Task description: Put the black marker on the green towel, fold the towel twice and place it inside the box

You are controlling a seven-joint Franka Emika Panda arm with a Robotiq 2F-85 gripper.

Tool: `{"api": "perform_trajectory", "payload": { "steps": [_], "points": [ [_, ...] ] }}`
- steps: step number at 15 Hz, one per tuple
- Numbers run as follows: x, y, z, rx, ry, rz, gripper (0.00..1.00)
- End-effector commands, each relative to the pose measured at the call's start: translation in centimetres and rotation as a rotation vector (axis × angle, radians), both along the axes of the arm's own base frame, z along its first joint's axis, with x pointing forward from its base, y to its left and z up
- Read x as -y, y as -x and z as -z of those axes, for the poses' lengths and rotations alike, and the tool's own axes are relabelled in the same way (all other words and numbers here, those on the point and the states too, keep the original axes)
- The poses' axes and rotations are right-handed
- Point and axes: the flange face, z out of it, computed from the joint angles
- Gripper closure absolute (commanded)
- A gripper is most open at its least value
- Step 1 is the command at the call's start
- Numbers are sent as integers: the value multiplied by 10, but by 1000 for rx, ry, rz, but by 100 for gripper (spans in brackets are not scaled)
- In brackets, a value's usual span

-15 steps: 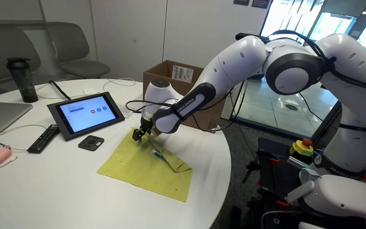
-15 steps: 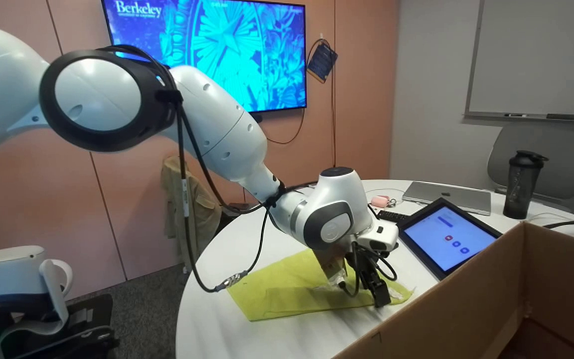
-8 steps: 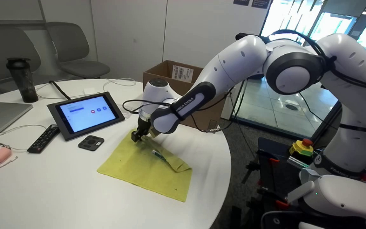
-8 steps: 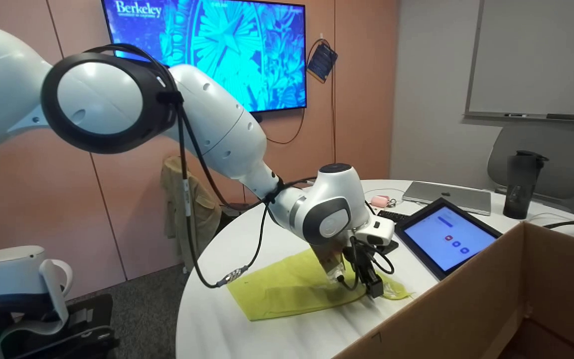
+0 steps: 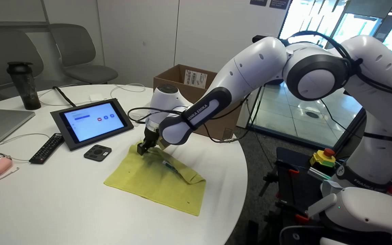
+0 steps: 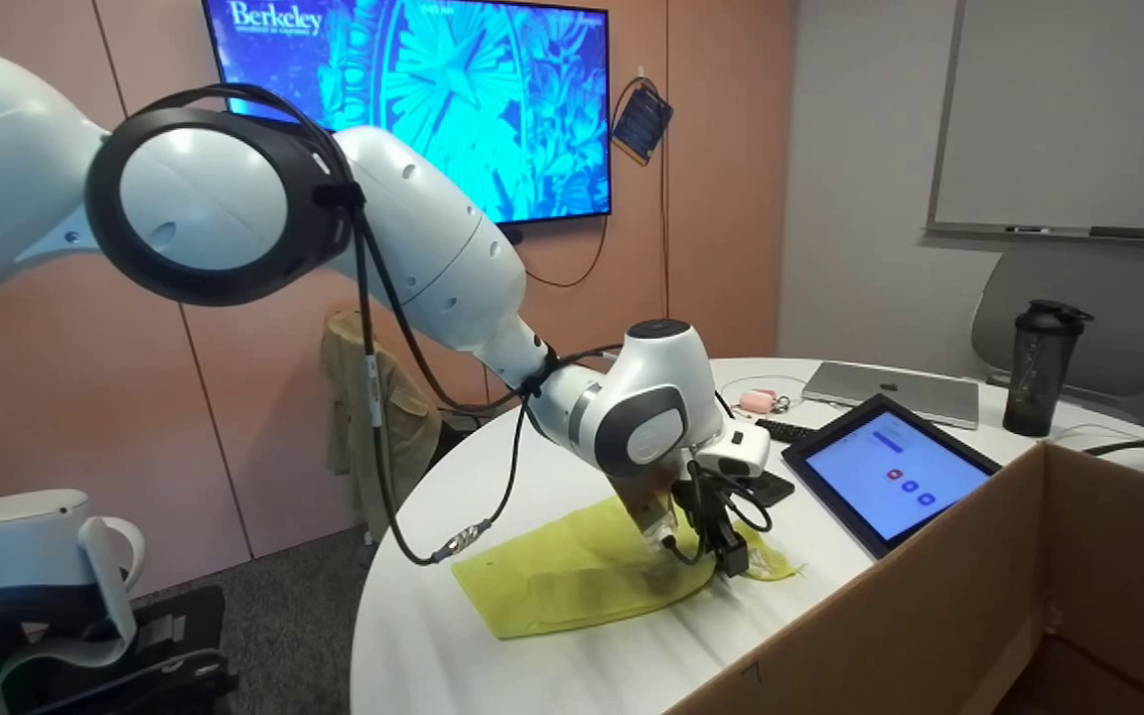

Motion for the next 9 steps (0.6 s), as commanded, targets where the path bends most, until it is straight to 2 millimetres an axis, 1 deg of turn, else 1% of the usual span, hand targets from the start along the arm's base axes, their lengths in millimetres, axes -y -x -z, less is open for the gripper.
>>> {"api": "perform_trajectory", "payload": {
  "steps": [1, 5, 7, 9],
  "points": [
    [-11, 0, -23, 31, -3, -34, 86],
    [-24, 2, -46, 48, -14, -58, 86],
    [-35, 6, -56, 45, -36, -91, 86],
    [-53, 13, -60, 37, -47, -132, 86]
  ]
}}
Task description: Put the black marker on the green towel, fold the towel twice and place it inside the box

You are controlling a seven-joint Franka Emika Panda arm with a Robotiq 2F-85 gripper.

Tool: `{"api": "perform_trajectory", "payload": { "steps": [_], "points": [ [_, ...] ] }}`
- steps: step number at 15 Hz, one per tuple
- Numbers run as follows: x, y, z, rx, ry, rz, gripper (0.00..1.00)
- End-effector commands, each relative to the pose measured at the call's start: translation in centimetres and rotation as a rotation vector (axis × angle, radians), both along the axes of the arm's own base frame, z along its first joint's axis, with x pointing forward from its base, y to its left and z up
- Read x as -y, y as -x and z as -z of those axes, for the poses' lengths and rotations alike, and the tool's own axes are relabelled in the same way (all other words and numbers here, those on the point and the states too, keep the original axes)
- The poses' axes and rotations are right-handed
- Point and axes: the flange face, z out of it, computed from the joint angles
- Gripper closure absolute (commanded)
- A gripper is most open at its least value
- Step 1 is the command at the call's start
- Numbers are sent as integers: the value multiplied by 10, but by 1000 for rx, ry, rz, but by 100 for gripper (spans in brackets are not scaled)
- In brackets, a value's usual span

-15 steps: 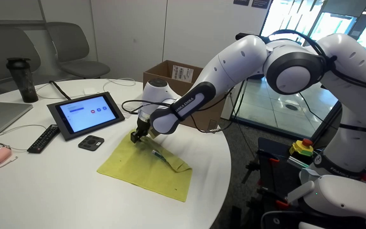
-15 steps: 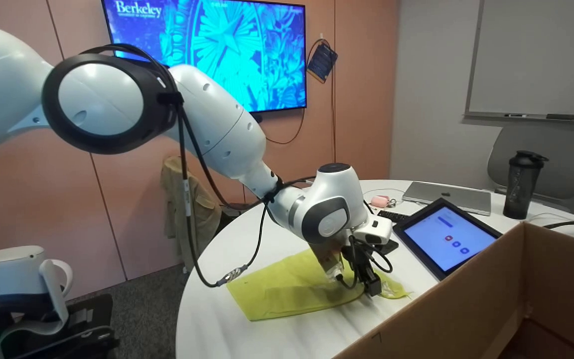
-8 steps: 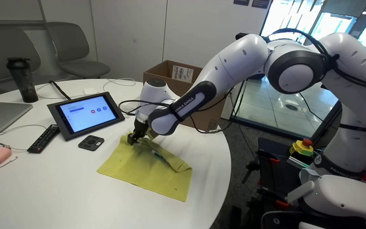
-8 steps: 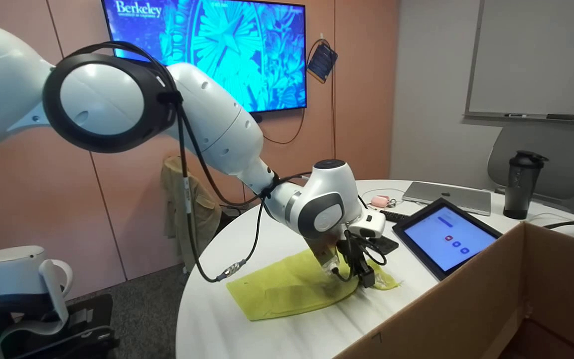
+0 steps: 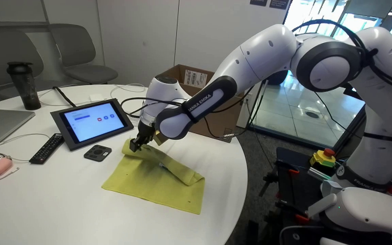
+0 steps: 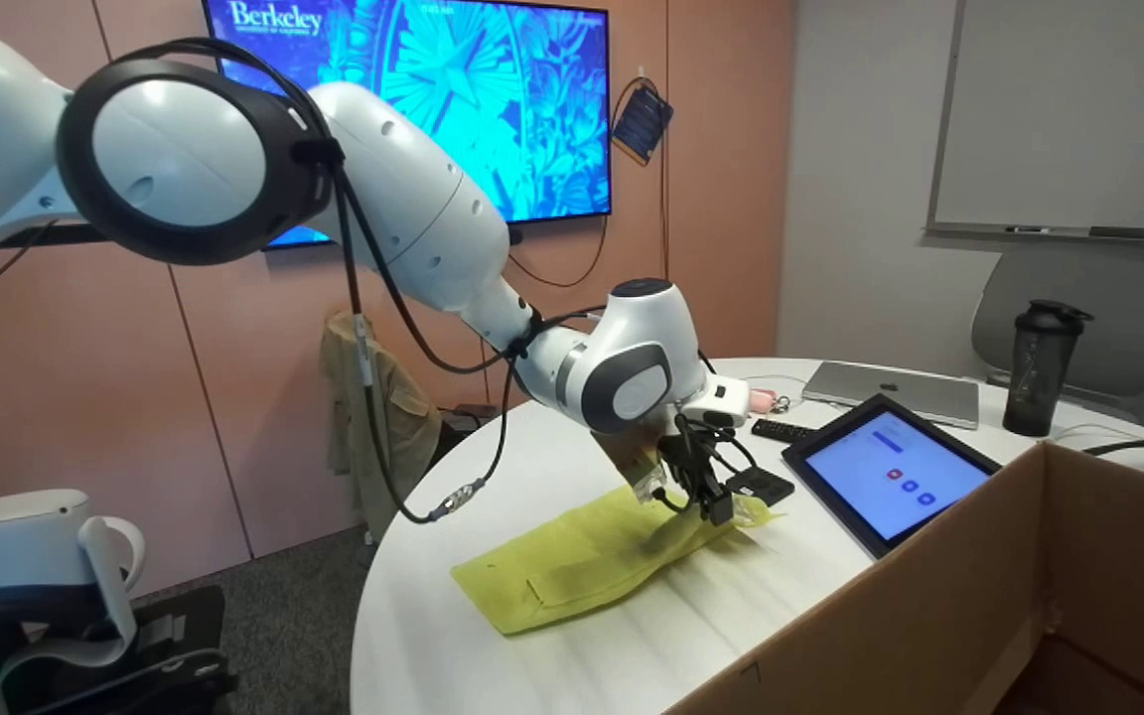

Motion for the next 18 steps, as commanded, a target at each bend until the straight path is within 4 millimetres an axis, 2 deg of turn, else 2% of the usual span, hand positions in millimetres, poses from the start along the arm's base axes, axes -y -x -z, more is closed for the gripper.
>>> {"api": "perform_trajectory", "payload": {
  "steps": [1, 7, 11, 13, 18],
  "points": [
    [-31, 19, -15, -13, -23, -95, 86],
    [-104, 53, 12, -88, -70, -219, 87],
    [-139, 64, 17, -76, -80, -225, 86],
    [-152, 60, 16, -62, -100, -167, 87],
    [-172, 54, 13, -70, -171, 104, 86]
  ]
}}
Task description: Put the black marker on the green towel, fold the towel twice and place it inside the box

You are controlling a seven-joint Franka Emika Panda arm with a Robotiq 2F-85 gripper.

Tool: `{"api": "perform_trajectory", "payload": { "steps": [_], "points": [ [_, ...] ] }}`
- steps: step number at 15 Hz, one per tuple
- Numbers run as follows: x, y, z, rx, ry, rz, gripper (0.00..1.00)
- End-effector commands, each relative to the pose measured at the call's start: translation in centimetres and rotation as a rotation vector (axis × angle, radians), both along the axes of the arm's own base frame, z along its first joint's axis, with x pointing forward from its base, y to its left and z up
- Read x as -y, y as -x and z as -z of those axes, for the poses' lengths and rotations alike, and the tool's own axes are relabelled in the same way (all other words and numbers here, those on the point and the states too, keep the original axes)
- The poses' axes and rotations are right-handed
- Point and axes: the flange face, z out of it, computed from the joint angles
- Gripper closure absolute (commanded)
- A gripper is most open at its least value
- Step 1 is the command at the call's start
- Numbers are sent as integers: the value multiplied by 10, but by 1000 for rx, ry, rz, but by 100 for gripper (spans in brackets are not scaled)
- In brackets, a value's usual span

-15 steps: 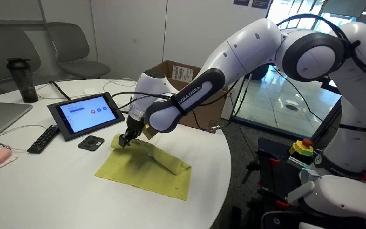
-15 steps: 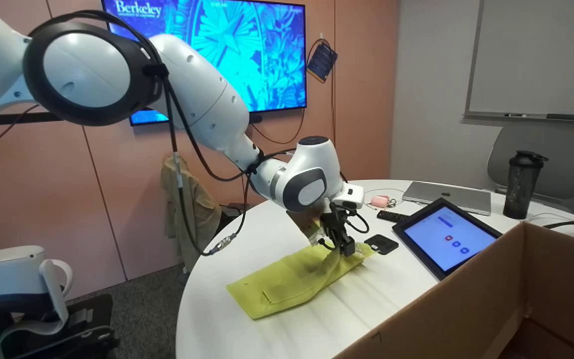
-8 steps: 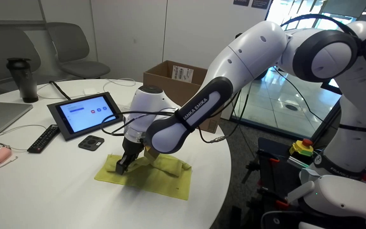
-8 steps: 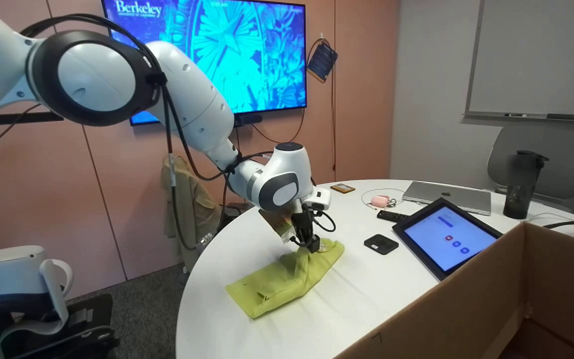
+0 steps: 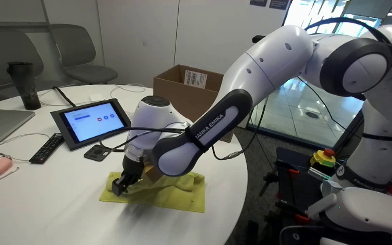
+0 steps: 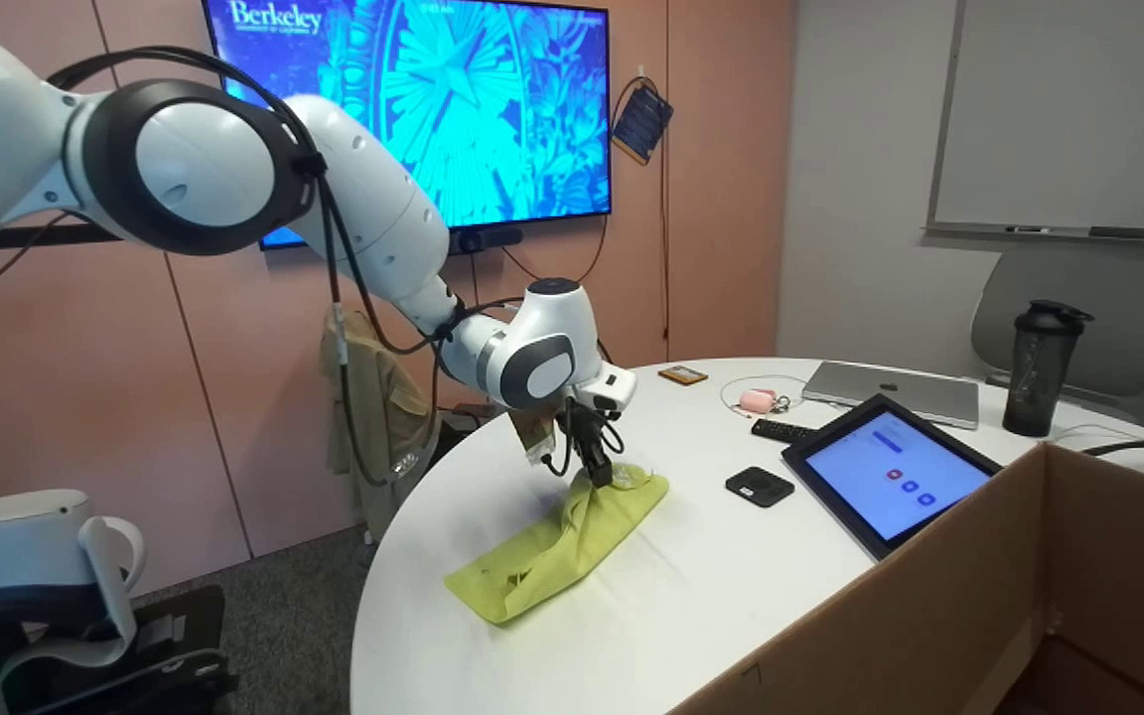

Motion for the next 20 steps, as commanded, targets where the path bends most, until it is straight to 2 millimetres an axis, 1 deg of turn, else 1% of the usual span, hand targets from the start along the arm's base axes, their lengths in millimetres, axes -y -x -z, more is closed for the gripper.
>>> {"api": "perform_trajectory", "payload": {
  "steps": [1, 4, 6, 7, 8, 9, 10, 13, 14, 16, 17, 20],
  "points": [
    [-19, -8, -2, 5, -34, 192, 86],
    [-37, -5, 6, 39, -33, 342, 87],
    [-52, 3, 13, 57, -10, 398, 86],
    [-60, 9, 16, 57, 7, 404, 61],
    [-68, 15, 20, 61, 24, 401, 61],
    [-75, 19, 23, 61, 35, 392, 57],
    [-80, 22, 22, 61, 42, 384, 50],
    [-89, 27, 12, 67, 40, 354, 28],
    [-89, 28, 8, 73, 39, 341, 19],
    [-83, 30, -5, 90, 38, 286, 6],
    [-77, 30, -15, 110, 37, 266, 1],
    [-66, 26, -37, 198, 46, 172, 0]
  ]
}}
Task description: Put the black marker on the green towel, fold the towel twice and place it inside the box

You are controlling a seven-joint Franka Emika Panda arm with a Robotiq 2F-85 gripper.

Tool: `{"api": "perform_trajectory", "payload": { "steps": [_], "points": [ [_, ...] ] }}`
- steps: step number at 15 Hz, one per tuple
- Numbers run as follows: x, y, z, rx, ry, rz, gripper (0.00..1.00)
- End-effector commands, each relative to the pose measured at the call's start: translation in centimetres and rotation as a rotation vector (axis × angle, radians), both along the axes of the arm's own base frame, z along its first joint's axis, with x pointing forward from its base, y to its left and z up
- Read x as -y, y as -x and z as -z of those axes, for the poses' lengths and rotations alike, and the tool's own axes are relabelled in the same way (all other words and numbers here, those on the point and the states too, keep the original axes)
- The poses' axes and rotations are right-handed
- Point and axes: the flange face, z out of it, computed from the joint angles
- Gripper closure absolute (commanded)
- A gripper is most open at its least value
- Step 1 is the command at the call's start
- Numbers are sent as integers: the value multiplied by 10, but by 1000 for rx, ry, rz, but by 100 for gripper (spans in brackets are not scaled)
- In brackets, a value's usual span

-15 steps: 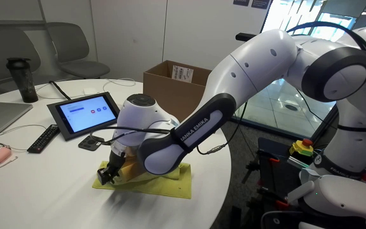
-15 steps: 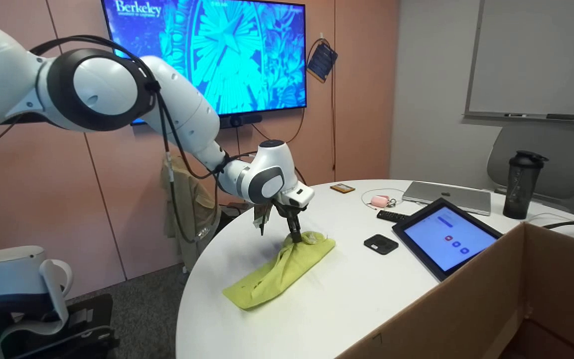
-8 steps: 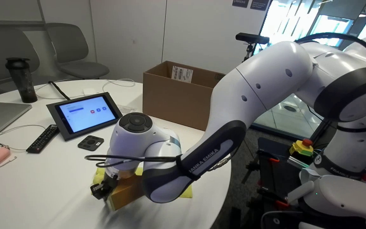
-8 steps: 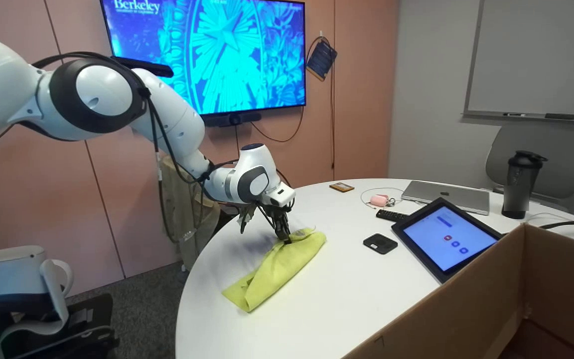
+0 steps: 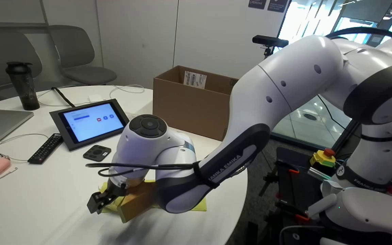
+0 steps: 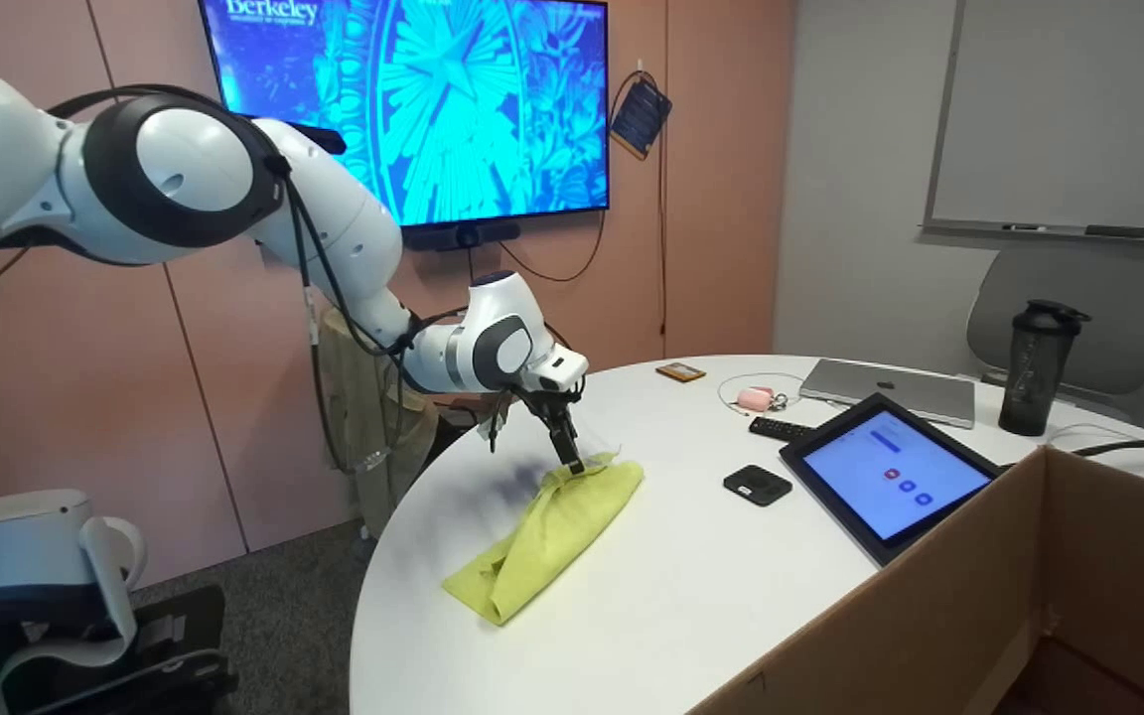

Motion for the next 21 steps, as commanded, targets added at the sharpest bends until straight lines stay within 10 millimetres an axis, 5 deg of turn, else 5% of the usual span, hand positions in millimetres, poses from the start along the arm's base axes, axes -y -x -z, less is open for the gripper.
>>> {"api": "perform_trajectory", "payload": {
  "steps": [1, 5, 11, 21],
  "points": [
    [17, 0, -33, 86, 27, -116, 0],
    [11, 3, -34, 98, 45, -273, 1],
    [8, 2, -9, 70, 152, -471, 0],
    [-1, 5, 23, 83, 293, -612, 0]
  ]
}}
